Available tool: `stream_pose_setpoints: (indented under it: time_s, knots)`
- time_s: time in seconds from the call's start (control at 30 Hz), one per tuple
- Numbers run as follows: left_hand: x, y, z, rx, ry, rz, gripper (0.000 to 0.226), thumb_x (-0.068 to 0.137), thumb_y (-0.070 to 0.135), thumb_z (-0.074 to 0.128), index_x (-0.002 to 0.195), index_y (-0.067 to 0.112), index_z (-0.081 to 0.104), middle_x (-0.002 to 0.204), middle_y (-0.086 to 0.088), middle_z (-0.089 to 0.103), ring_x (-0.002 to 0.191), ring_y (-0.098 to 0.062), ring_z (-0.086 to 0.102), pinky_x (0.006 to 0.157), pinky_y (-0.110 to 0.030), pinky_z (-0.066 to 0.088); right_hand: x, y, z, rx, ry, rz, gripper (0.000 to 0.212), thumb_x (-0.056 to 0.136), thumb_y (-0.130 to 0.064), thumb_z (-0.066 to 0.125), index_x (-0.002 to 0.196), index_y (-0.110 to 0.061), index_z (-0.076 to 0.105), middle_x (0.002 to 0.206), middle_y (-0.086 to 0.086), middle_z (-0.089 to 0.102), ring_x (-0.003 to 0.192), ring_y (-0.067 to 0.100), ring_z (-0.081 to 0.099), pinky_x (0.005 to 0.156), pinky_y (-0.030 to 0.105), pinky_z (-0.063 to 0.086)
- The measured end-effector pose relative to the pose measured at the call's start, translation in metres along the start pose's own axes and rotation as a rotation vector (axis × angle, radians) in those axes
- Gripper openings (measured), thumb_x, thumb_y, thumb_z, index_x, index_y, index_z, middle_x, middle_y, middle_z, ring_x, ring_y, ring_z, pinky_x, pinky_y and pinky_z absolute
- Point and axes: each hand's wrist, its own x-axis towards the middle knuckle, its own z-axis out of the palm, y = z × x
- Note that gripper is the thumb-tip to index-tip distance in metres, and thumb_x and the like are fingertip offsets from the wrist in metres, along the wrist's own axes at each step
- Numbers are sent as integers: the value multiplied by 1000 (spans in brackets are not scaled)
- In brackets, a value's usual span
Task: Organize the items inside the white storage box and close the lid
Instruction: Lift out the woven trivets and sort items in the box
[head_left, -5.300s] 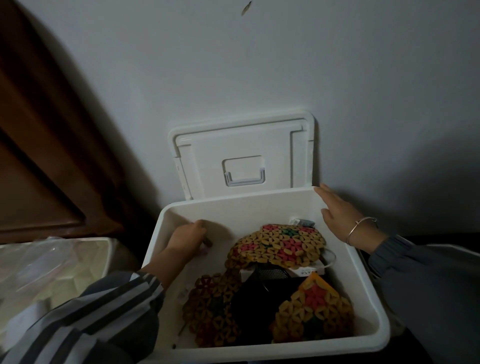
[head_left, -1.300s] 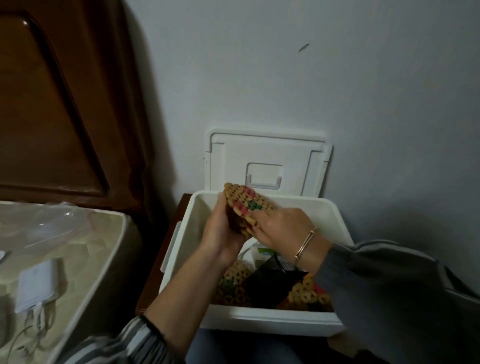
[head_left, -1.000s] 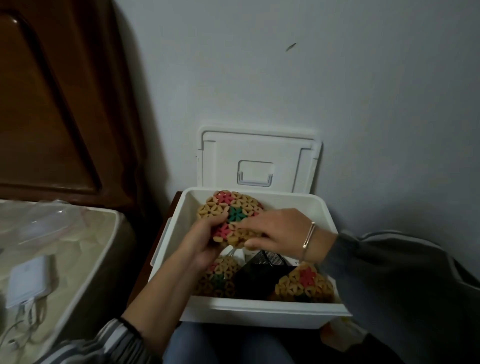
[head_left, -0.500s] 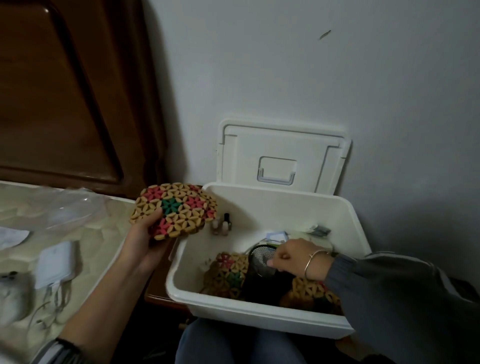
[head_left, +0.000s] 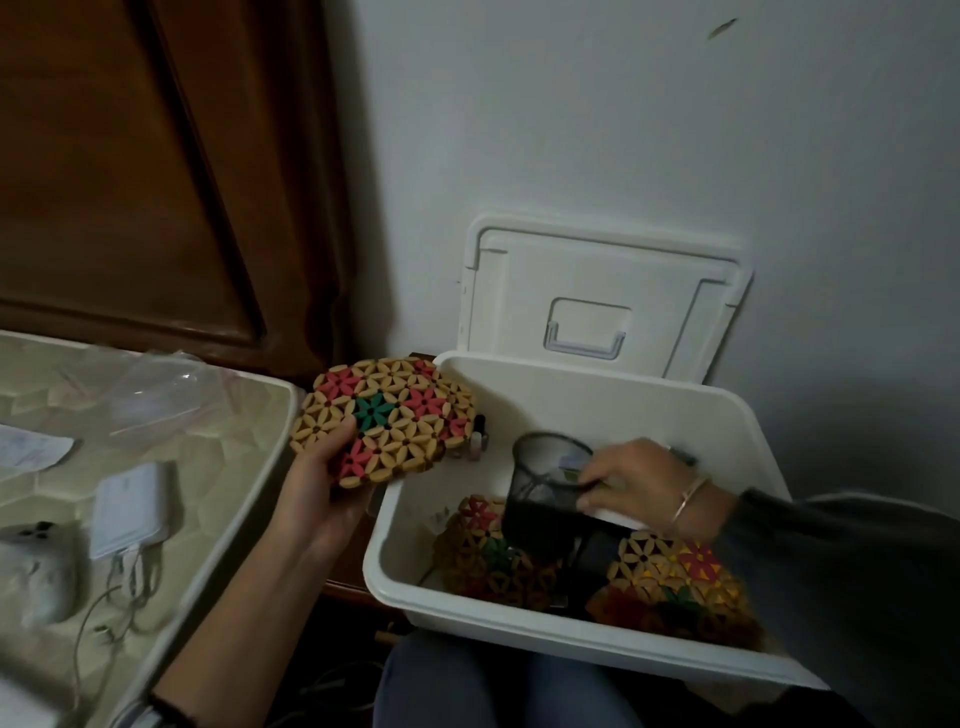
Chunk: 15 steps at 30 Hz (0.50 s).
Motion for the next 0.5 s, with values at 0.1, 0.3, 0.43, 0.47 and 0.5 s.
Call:
stream_pose_setpoints:
  time_s: [0.1, 0.3, 0.43, 0.47, 0.5]
  knots:
    - [-1, 9, -8, 17, 12, 39, 47, 87, 12, 58, 133, 11, 50, 121, -15, 66, 107, -30, 66, 85, -47, 56, 29, 5, -12, 58, 116, 4, 16, 78, -17, 75, 92, -9, 76, 93, 7, 74, 87, 18, 66, 77, 17, 43]
    - [-7, 20, -15, 54, 28, 49, 35, 91, 12, 53, 126, 9, 55, 116, -14, 69, 103, -27, 68, 79, -41, 59, 76, 34, 4, -68, -27, 71, 23, 82, -14, 71, 103, -8, 73, 109, 9, 71, 104, 24, 64, 95, 29, 45]
    - [-12, 23, -19, 80, 36, 43, 38, 86, 14, 59, 123, 12, 56, 112, -13, 71, 101, -27, 69, 79, -43, 58, 82, 37, 17, -121, -113, 17, 29, 86, -10, 65, 114, -8, 67, 132, 10, 58, 123, 23, 53, 105, 30, 37]
    - [-12, 22, -17, 94, 32, 51, 37, 84, 14, 60, 120, 13, 57, 110, -12, 72, 100, -27, 69, 77, -42, 59, 82, 35, 18, -132, -143, 2, 35, 87, -11, 63, 123, -10, 62, 142, 7, 48, 131, 21, 46, 109, 31, 33]
    - [-13, 21, -15, 110, 23, 59, 34, 83, 14, 60, 117, 13, 58, 107, -11, 73, 99, -26, 70, 76, -41, 59, 80, 33, 17, -127, -166, -15, 43, 88, -11, 62, 131, -13, 55, 149, 5, 39, 136, 19, 39, 112, 32, 30]
